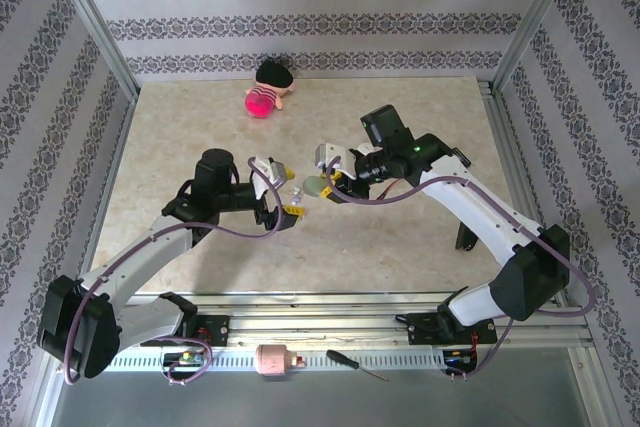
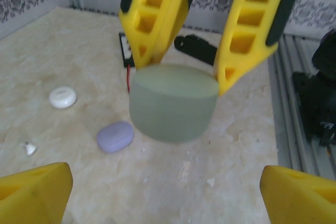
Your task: Insert the wireless bluetooth earbuds into the charging case
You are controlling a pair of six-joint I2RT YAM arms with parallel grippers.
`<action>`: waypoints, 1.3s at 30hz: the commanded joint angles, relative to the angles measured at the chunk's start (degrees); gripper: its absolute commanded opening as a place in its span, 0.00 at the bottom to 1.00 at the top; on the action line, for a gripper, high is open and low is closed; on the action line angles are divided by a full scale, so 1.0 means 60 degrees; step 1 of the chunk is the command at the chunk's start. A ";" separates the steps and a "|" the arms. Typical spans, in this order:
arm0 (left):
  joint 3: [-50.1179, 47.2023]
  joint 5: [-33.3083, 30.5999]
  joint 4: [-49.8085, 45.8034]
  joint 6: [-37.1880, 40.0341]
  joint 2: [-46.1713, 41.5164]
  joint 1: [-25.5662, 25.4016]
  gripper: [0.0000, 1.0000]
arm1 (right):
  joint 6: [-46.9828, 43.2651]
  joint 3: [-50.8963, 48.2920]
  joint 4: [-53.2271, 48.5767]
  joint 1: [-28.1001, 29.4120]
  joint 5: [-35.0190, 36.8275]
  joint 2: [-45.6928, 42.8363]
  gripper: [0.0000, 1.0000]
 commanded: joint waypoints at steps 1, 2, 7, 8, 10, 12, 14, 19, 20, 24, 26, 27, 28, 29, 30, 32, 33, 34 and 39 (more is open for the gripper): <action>-0.0041 0.0601 0.1954 -0.0897 0.0156 -0.0137 0.88 | 0.0304 0.0357 -0.0042 -0.0003 -0.1002 -0.0225 0.28; -0.0017 0.0655 0.2031 -0.0939 0.0200 -0.0137 0.86 | 0.0331 0.0401 -0.0047 0.0012 -0.1056 -0.0221 0.28; 0.0185 0.0945 0.1824 -0.0838 0.0348 -0.0155 0.78 | 0.0409 0.0478 -0.0028 0.0026 -0.1162 -0.0255 0.28; 0.0205 0.1020 0.1779 -0.0838 0.0349 -0.0153 0.77 | 0.0410 0.0479 -0.0031 0.0026 -0.1202 -0.0254 0.28; 0.0286 0.1085 0.1581 -0.0753 0.0363 -0.0167 0.74 | 0.0425 0.0480 0.0000 0.0041 -0.1339 -0.0281 0.28; 0.0331 0.1114 0.1396 -0.0626 0.0359 -0.0166 0.72 | 0.0459 0.0480 0.0015 0.0055 -0.1356 -0.0256 0.27; 0.0372 0.1131 0.1312 -0.0617 0.0362 -0.0169 0.68 | 0.0441 0.0489 0.0022 0.0084 -0.1319 -0.0254 0.27; 0.0494 0.1280 0.1323 -0.0806 0.0409 -0.0166 0.59 | 0.0484 0.0465 0.0106 0.0109 -0.1372 -0.0255 0.27; 0.0526 0.1334 0.1318 -0.0857 0.0437 -0.0179 0.58 | 0.0485 0.0464 0.0105 0.0111 -0.1344 -0.0241 0.27; 0.0678 0.1556 0.1180 -0.0941 0.0553 -0.0186 0.54 | 0.0455 0.0453 0.0069 0.0129 -0.1336 -0.0243 0.27; 0.0680 0.1587 0.1135 -0.0926 0.0556 -0.0195 0.53 | 0.0454 0.0436 0.0098 0.0129 -0.1341 -0.0276 0.27; 0.0680 0.1594 0.1121 -0.0913 0.0553 -0.0195 0.53 | 0.0460 0.0436 0.0115 0.0129 -0.1335 -0.0276 0.27; 0.0663 0.1573 0.1092 -0.0911 0.0548 -0.0196 0.54 | 0.0454 0.0426 0.0117 0.0136 -0.1341 -0.0282 0.27; 0.0662 0.1553 0.1040 -0.0904 0.0547 -0.0195 0.57 | 0.0455 0.0435 0.0118 0.0133 -0.1341 -0.0284 0.27; 0.0665 0.1506 0.1018 -0.0882 0.0544 -0.0195 0.58 | 0.0456 0.0436 0.0137 0.0143 -0.1330 -0.0302 0.27; 0.0646 0.1405 0.0990 -0.0871 0.0568 -0.0195 0.58 | 0.0454 0.0435 0.0146 0.0143 -0.1341 -0.0335 0.27; 0.0624 0.1371 0.0974 -0.0853 0.0568 -0.0196 0.56 | 0.0465 0.0436 0.0159 0.0143 -0.1364 -0.0328 0.27; 0.0619 0.1358 0.0959 -0.0853 0.0576 -0.0195 0.55 | 0.0469 0.0421 0.0190 0.0146 -0.1370 -0.0346 0.27; 0.0663 0.1396 0.0842 -0.0840 0.0649 -0.0221 0.57 | 0.0512 0.0392 0.0287 0.0158 -0.1444 -0.0338 0.27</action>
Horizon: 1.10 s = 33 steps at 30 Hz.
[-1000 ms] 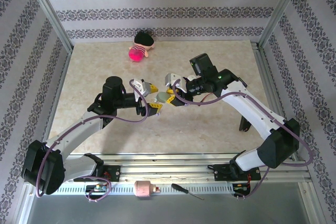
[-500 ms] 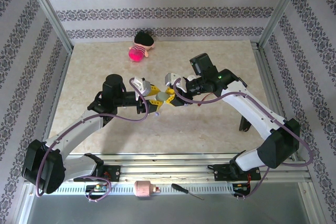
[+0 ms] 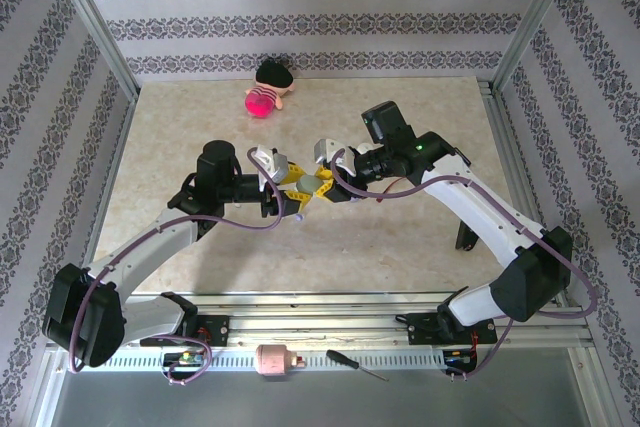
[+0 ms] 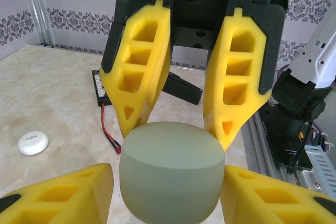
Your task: Insert the wireless bluetooth earbuds into the charging case
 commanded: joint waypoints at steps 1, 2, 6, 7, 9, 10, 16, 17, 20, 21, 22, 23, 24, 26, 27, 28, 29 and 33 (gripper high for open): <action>0.0229 0.0098 -0.0306 0.0068 0.0081 -0.0162 0.58 | 0.0098 0.0151 0.0203 0.0133 -0.0460 -0.0273 0.27; 0.0228 0.0076 -0.0310 0.0084 0.0063 -0.0163 0.58 | 0.0100 0.0146 0.0220 0.0133 -0.0460 -0.0277 0.27; 0.0225 0.0055 -0.0313 0.0071 0.0055 -0.0170 0.53 | 0.0113 0.0144 0.0156 0.0158 -0.0432 -0.0255 0.27; 0.0252 0.0058 -0.0303 0.0060 0.0048 -0.0163 0.52 | 0.0111 0.0128 0.0163 0.0162 -0.0435 -0.0255 0.27; 0.0274 0.0089 -0.0301 0.0042 0.0055 -0.0164 0.51 | 0.0112 0.0122 0.0152 0.0176 -0.0386 -0.0240 0.27; 0.0291 0.0103 -0.0288 0.0016 0.0055 -0.0165 0.51 | 0.0098 0.0129 0.0148 0.0191 -0.0340 -0.0240 0.27; 0.0290 0.0027 -0.0239 -0.0048 0.0063 -0.0178 0.53 | 0.0083 0.0114 0.0142 0.0219 -0.0270 -0.0200 0.27; 0.0277 0.0013 -0.0219 -0.0070 0.0076 -0.0191 0.52 | 0.0074 0.0111 0.0120 0.0221 -0.0260 -0.0182 0.27; 0.0290 -0.0009 -0.0211 -0.0093 0.0088 -0.0197 0.52 | 0.0054 0.0129 0.0119 0.0218 -0.0255 -0.0191 0.27; 0.0290 -0.0004 -0.0221 -0.0107 0.0092 -0.0200 0.50 | 0.0054 0.0129 0.0110 0.0221 -0.0241 -0.0194 0.26; 0.0283 -0.0014 -0.0222 -0.0106 0.0078 -0.0194 0.49 | 0.0054 0.0129 0.0106 0.0220 -0.0239 -0.0203 0.27; 0.0286 0.0000 -0.0222 -0.0106 0.0085 -0.0194 0.48 | 0.0033 0.0129 0.0100 0.0221 -0.0237 -0.0196 0.27; 0.0294 0.0026 -0.0221 -0.0106 0.0072 -0.0199 0.47 | 0.0041 0.0129 0.0083 0.0213 -0.0212 -0.0194 0.27; 0.0306 0.0048 -0.0222 -0.0135 0.0078 -0.0201 0.46 | 0.0032 0.0126 0.0076 0.0233 -0.0156 -0.0181 0.27; 0.0314 0.0066 -0.0222 -0.0135 0.0082 -0.0203 0.45 | 0.0004 0.0114 0.0064 0.0235 -0.0124 -0.0178 0.27; 0.0315 0.0115 -0.0232 -0.0136 0.0084 -0.0208 0.43 | 0.0004 0.0114 0.0048 0.0243 -0.0061 -0.0156 0.27; 0.0325 0.0168 -0.0236 -0.0090 0.0084 -0.0213 0.42 | -0.0012 0.0129 0.0025 0.0248 -0.0027 -0.0160 0.27; 0.0278 0.0235 -0.0222 -0.0030 0.0059 -0.0216 0.39 | -0.0023 0.0136 0.0017 0.0278 0.0062 -0.0139 0.27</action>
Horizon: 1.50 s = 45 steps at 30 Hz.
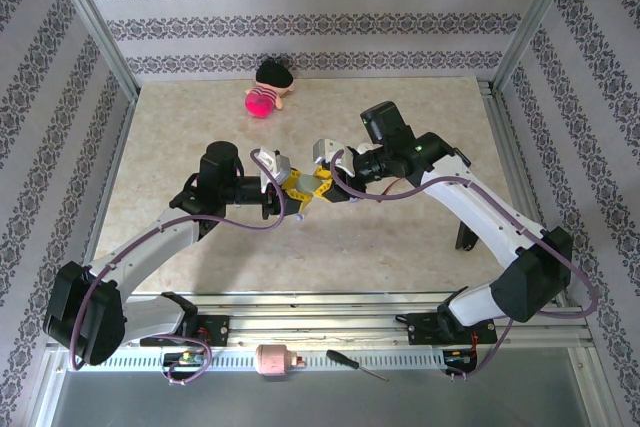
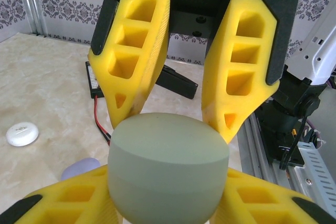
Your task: Insert the wireless bluetooth earbuds into the charging case
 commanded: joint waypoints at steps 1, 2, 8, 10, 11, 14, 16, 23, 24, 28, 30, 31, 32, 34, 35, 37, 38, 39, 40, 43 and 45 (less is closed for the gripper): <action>0.0269 0.0229 0.0022 0.0067 -0.0007 -0.0105 0.39 | -0.0048 0.0129 -0.0067 0.0162 -0.0032 -0.0150 0.27; 0.0245 0.0229 0.0051 0.0037 -0.0017 -0.0114 0.38 | -0.0064 0.0113 -0.0066 0.0163 -0.0017 -0.0151 0.27; 0.0120 0.0164 0.0348 -0.0136 -0.0054 -0.0108 0.47 | -0.0081 0.0114 -0.0063 0.0162 -0.0027 -0.0179 0.27; 0.0098 0.0140 0.0363 -0.0136 -0.0093 -0.0105 0.55 | -0.0080 0.0129 -0.0098 0.0159 -0.0038 -0.0160 0.27; 0.0096 0.0140 0.0355 -0.0140 -0.0100 -0.0104 0.55 | -0.0090 0.0129 -0.0103 0.0163 -0.0045 -0.0161 0.27; 0.0112 0.0142 0.0299 -0.0125 -0.0112 -0.0105 0.53 | -0.0078 0.0129 -0.0090 0.0155 -0.0063 -0.0185 0.27; 0.0099 0.0146 0.0205 -0.0070 -0.0113 -0.0105 0.48 | -0.0080 0.0129 -0.0067 0.0163 -0.0082 -0.0209 0.26; 0.0088 0.0184 0.0032 0.0082 -0.0113 -0.0105 0.39 | -0.0016 0.0114 -0.0010 0.0162 -0.0177 -0.0277 0.26; 0.0091 0.0200 0.0039 0.0084 -0.0121 -0.0105 0.37 | -0.0026 0.0124 -0.0008 0.0163 -0.0167 -0.0280 0.27; 0.0037 0.0245 0.0263 -0.0051 -0.0126 -0.0107 0.31 | 0.0009 0.0087 0.0072 0.0159 -0.0117 -0.0292 0.33; -0.0017 0.0277 0.0490 -0.0187 -0.0160 -0.0109 0.30 | 0.0046 0.0078 0.0161 0.0148 -0.0084 -0.0306 0.42; -0.0066 0.0278 0.0644 -0.0294 -0.0178 -0.0106 0.30 | 0.0127 0.0060 0.0242 0.0126 -0.0055 -0.0306 0.44; -0.0097 0.0261 0.0775 -0.0394 -0.0170 -0.0113 0.30 | 0.0269 0.0070 0.0287 0.0098 -0.0071 -0.0307 0.45; -0.0161 0.0282 0.0857 -0.0486 -0.0223 -0.0104 0.29 | 0.0368 0.0095 0.0292 0.0053 -0.0146 -0.0281 0.46; -0.0194 0.0273 0.0884 -0.0529 -0.0269 -0.0114 0.29 | 0.0425 0.0100 0.0285 0.0045 -0.0148 -0.0277 0.47; -0.0289 0.0178 0.0915 -0.0568 -0.0342 -0.0104 0.29 | 0.0464 0.0100 0.0310 0.0044 -0.0170 -0.0277 0.51; -0.0340 0.0146 0.0933 -0.0551 -0.0388 -0.0101 0.29 | 0.0499 0.0089 0.0353 0.0045 -0.0177 -0.0290 0.53; -0.0392 0.0076 0.0948 -0.0533 -0.0426 -0.0101 0.29 | 0.0557 0.0085 0.0386 0.0042 -0.0177 -0.0300 0.55; -0.0432 0.0046 0.0995 -0.0539 -0.0444 -0.0090 0.29 | 0.0596 0.0085 0.0410 0.0032 -0.0159 -0.0294 0.56; -0.0531 0.0052 0.1249 -0.0757 -0.0418 -0.0090 0.29 | 0.0727 0.0085 0.0553 0.0000 0.0046 -0.0336 0.59; -0.0573 0.0081 0.1547 -0.0962 -0.0404 -0.0090 0.29 | 0.0803 0.0035 0.0696 -0.0014 0.0260 -0.0394 0.61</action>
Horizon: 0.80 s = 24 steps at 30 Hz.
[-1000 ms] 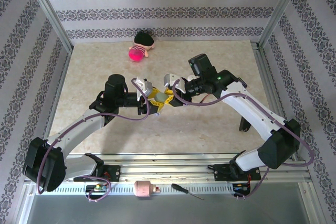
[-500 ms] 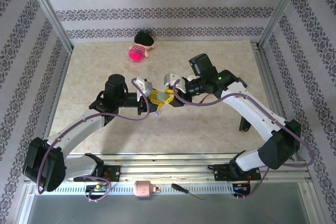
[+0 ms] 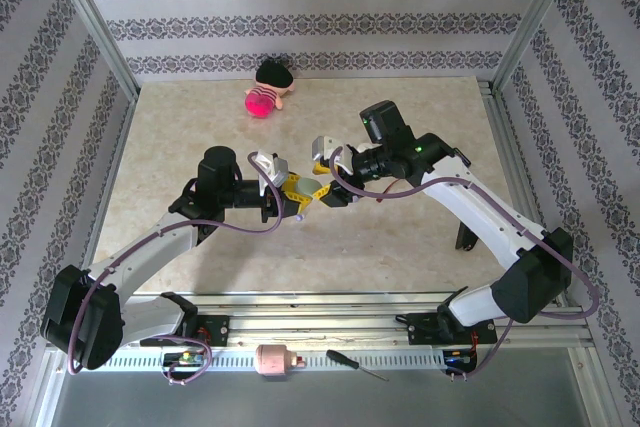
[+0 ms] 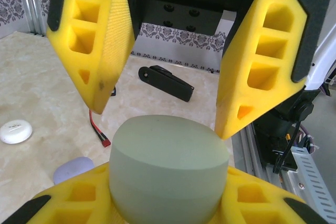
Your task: Insert the wireless bluetooth earbuds into the charging case
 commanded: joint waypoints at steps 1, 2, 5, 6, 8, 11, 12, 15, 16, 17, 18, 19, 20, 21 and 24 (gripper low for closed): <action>-0.0145 0.0068 0.1139 -0.0539 -0.0160 -0.0077 0.29 | 0.0304 -0.0001 0.0445 -0.0079 0.0171 -0.0371 0.62; -0.0173 0.0048 0.1295 -0.0666 -0.0141 -0.0080 0.29 | 0.0341 -0.0028 0.0525 -0.0106 0.0236 -0.0403 0.63; -0.0313 -0.0019 0.1731 -0.1009 -0.0120 -0.0076 0.29 | 0.0538 -0.0125 0.0821 -0.0160 0.0432 -0.0514 0.63; -0.0352 -0.0030 0.1870 -0.1085 -0.0103 -0.0088 0.29 | 0.0609 -0.0148 0.0923 -0.0185 0.0492 -0.0535 0.63; -0.0461 -0.0043 0.2122 -0.1256 -0.0090 -0.0060 0.30 | 0.0723 -0.0206 0.1074 -0.0236 0.0617 -0.0609 0.63; -0.0556 -0.0082 0.2360 -0.1416 -0.0079 -0.0063 0.30 | 0.0916 -0.0236 0.1269 -0.0284 0.0721 -0.0669 0.63; -0.0598 -0.0098 0.2396 -0.1455 -0.0068 -0.0061 0.30 | 0.0940 -0.0251 0.1319 -0.0298 0.0721 -0.0682 0.63; -0.0652 -0.0181 0.2450 -0.1527 -0.0096 -0.0065 0.30 | 0.1001 -0.0252 0.1396 -0.0320 0.0604 -0.0739 0.64; -0.0662 -0.0225 0.2473 -0.1530 -0.0081 -0.0063 0.30 | 0.0937 -0.0265 0.1343 -0.0342 0.0366 -0.0756 0.64; -0.0676 -0.0249 0.2511 -0.1552 -0.0069 -0.0064 0.30 | 0.0775 -0.0266 0.1197 -0.0339 0.0006 -0.0760 0.65; -0.0684 -0.0262 0.2549 -0.1588 -0.0074 -0.0065 0.30 | 0.0633 -0.0253 0.1052 -0.0321 -0.0303 -0.0758 0.67; -0.0686 -0.0277 0.2617 -0.1643 -0.0054 -0.0052 0.30 | 0.0605 -0.0252 0.0987 -0.0300 -0.0535 -0.0731 0.67; -0.0685 -0.0274 0.2684 -0.1693 -0.0039 -0.0055 0.30 | 0.0626 -0.0252 0.0973 -0.0273 -0.0636 -0.0692 0.67; -0.0677 -0.0264 0.2749 -0.1741 -0.0036 -0.0055 0.30 | 0.0633 -0.0252 0.0936 -0.0235 -0.0678 -0.0656 0.68; -0.0678 -0.0229 0.2936 -0.1887 -0.0037 -0.0051 0.30 | 0.0542 -0.0244 0.0872 -0.0132 -0.0515 -0.0578 0.68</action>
